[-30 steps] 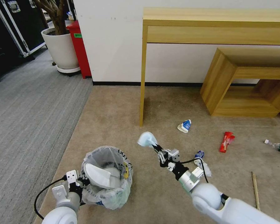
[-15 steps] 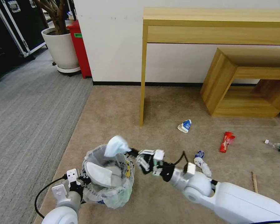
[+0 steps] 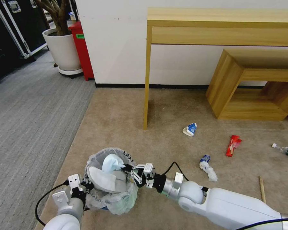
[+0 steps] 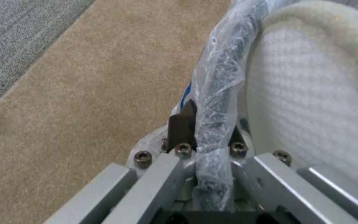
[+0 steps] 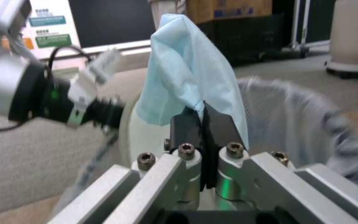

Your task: Pick up the trash bin and place the garbage on the floor into it.

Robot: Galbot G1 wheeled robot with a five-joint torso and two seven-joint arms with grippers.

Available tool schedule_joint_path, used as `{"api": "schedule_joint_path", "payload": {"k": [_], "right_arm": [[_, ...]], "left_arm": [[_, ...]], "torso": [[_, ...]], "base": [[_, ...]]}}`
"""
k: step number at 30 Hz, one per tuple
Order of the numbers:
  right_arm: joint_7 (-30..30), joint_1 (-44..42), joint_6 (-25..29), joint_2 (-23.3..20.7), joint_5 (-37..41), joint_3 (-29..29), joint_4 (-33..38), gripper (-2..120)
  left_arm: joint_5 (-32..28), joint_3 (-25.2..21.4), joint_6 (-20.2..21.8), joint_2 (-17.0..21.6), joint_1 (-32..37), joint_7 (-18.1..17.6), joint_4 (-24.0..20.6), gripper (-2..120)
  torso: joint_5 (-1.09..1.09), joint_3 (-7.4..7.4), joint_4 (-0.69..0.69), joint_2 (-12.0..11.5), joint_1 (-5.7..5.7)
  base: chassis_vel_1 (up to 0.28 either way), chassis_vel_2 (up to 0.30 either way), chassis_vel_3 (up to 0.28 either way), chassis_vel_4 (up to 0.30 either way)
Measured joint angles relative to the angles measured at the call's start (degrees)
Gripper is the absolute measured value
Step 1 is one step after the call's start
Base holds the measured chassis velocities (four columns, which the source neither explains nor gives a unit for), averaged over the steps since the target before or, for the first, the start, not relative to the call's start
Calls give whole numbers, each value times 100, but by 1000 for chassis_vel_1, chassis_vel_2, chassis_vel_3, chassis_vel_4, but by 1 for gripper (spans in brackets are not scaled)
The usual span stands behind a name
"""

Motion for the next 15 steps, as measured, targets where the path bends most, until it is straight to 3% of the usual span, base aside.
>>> {"api": "schedule_joint_path", "payload": {"k": [5,12,15], "right_arm": [[127,70,-76,132,-3,-141,-148,0],[135,-5,-132,54,-11,-55,-106,22],[123,-90,-138,-16,-61,56,-18,37]], "left_arm": [[51,-18,-19,-44,49,11,-19,0],[119,-28,-31,-93,117,24,-51,0],[158,-27,-31,-114,140,27,-59,0]], "torso": [[0,0,0,0,0],[0,0,0,0,0],[0,0,0,0,0]], "base": [[0,0,0,0],[0,0,0,0],[0,0,0,0]]}}
